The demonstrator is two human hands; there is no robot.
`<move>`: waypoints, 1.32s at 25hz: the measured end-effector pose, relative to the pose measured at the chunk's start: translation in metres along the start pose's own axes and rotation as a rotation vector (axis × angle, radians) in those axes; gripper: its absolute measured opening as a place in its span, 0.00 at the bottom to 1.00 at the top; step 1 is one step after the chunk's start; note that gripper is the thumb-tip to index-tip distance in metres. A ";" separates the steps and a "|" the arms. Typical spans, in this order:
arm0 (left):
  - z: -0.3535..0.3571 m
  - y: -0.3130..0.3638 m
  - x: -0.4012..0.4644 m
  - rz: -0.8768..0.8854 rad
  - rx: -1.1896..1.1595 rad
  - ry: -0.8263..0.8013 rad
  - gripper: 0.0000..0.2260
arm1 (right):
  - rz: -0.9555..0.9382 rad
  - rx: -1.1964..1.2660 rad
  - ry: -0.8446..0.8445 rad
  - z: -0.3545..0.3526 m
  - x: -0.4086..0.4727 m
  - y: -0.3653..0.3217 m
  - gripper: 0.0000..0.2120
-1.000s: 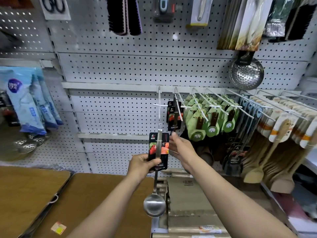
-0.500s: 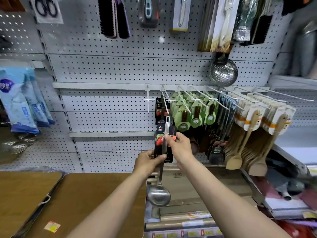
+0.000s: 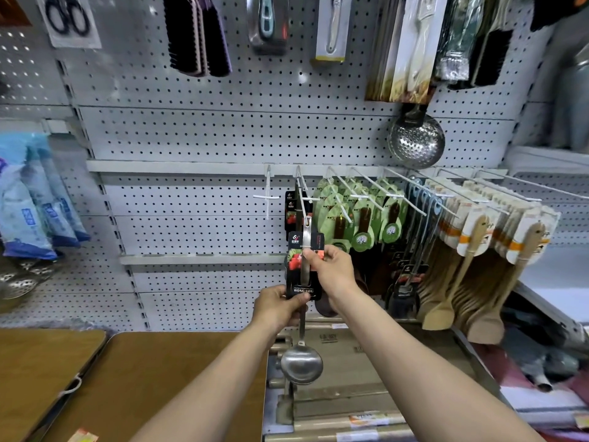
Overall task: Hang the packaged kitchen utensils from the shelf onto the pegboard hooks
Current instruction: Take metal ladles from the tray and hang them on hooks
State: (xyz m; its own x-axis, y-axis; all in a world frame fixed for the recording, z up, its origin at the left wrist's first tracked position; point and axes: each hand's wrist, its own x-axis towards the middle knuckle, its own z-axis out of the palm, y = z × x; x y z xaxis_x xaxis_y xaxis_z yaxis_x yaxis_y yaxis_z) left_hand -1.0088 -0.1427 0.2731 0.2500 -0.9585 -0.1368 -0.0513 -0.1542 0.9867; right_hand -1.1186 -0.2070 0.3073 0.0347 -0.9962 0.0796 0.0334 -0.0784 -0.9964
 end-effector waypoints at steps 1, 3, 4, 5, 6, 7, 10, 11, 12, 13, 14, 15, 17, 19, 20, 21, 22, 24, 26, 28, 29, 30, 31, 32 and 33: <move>0.002 -0.002 0.005 -0.001 -0.001 0.001 0.07 | 0.007 0.007 -0.011 0.000 0.003 0.002 0.08; 0.004 -0.007 0.014 -0.004 -0.010 0.007 0.06 | 0.037 0.006 -0.029 0.001 0.012 0.009 0.15; 0.005 -0.008 0.019 -0.003 -0.016 0.011 0.06 | 0.043 0.011 -0.032 0.001 0.018 0.012 0.17; 0.006 -0.009 0.023 0.004 -0.020 0.013 0.06 | 0.043 0.007 -0.038 0.003 0.023 0.014 0.17; 0.006 -0.009 0.030 0.009 -0.021 0.019 0.06 | 0.040 0.004 -0.039 0.003 0.028 0.014 0.17; 0.007 -0.009 0.038 0.008 -0.021 0.028 0.06 | 0.037 -0.006 -0.035 0.004 0.034 0.014 0.17; 0.007 -0.009 0.065 0.000 -0.006 0.065 0.07 | 0.020 -0.026 -0.029 0.009 0.055 0.015 0.11; 0.007 -0.008 0.074 -0.001 -0.010 0.077 0.07 | 0.012 -0.027 -0.030 0.011 0.062 0.015 0.10; 0.008 -0.007 0.082 -0.002 -0.023 0.085 0.06 | 0.006 -0.026 -0.027 0.013 0.067 0.014 0.11; 0.008 -0.006 0.088 0.001 -0.043 0.088 0.06 | 0.006 -0.029 -0.024 0.014 0.072 0.014 0.14; 0.009 -0.004 0.095 0.003 -0.063 0.096 0.05 | 0.003 -0.027 -0.021 0.015 0.080 0.017 0.16; 0.010 -0.002 0.101 0.005 -0.075 0.107 0.05 | 0.006 -0.018 -0.022 0.017 0.087 0.020 0.16; 0.010 0.000 0.115 0.008 -0.071 0.145 0.06 | 0.005 0.017 -0.034 0.022 0.097 0.023 0.15; 0.010 -0.003 0.129 0.021 -0.039 0.169 0.06 | 0.009 0.050 -0.036 0.027 0.106 0.029 0.22; 0.009 -0.003 0.134 0.034 -0.020 0.178 0.04 | 0.014 0.057 -0.032 0.029 0.111 0.033 0.23; 0.009 -0.003 0.139 0.044 -0.010 0.187 0.03 | 0.007 0.058 -0.032 0.029 0.115 0.034 0.19; 0.009 -0.005 0.144 0.052 -0.009 0.195 0.03 | 0.003 0.055 -0.028 0.029 0.118 0.035 0.12; 0.011 -0.006 0.150 0.062 -0.018 0.199 0.04 | -0.022 0.041 -0.030 0.028 0.124 0.035 0.05; 0.014 -0.005 0.153 0.064 -0.039 0.203 0.06 | -0.044 0.046 -0.036 0.028 0.128 0.036 0.05; 0.017 -0.006 0.153 0.070 -0.047 0.210 0.07 | -0.047 0.060 -0.061 0.027 0.129 0.035 0.03; 0.019 -0.007 0.152 0.075 -0.045 0.215 0.07 | -0.043 0.070 -0.064 0.026 0.129 0.034 0.03; 0.020 -0.007 0.152 0.081 -0.037 0.217 0.07 | -0.043 0.073 -0.065 0.026 0.130 0.035 0.03; 0.021 -0.008 0.153 0.087 -0.035 0.220 0.07 | -0.042 0.079 -0.067 0.025 0.129 0.035 0.04; 0.022 -0.008 0.151 0.089 -0.023 0.222 0.08 | -0.041 0.077 -0.063 0.026 0.128 0.035 0.04; 0.022 -0.010 0.152 0.100 -0.018 0.225 0.08 | -0.041 0.086 -0.058 0.026 0.128 0.035 0.04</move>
State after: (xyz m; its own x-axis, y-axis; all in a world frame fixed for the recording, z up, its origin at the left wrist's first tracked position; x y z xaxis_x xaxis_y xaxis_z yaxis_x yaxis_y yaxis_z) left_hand -0.9918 -0.2922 0.2409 0.4539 -0.8909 -0.0174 -0.0702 -0.0552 0.9960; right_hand -1.0869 -0.3360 0.2829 0.0895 -0.9882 0.1246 0.1215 -0.1133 -0.9861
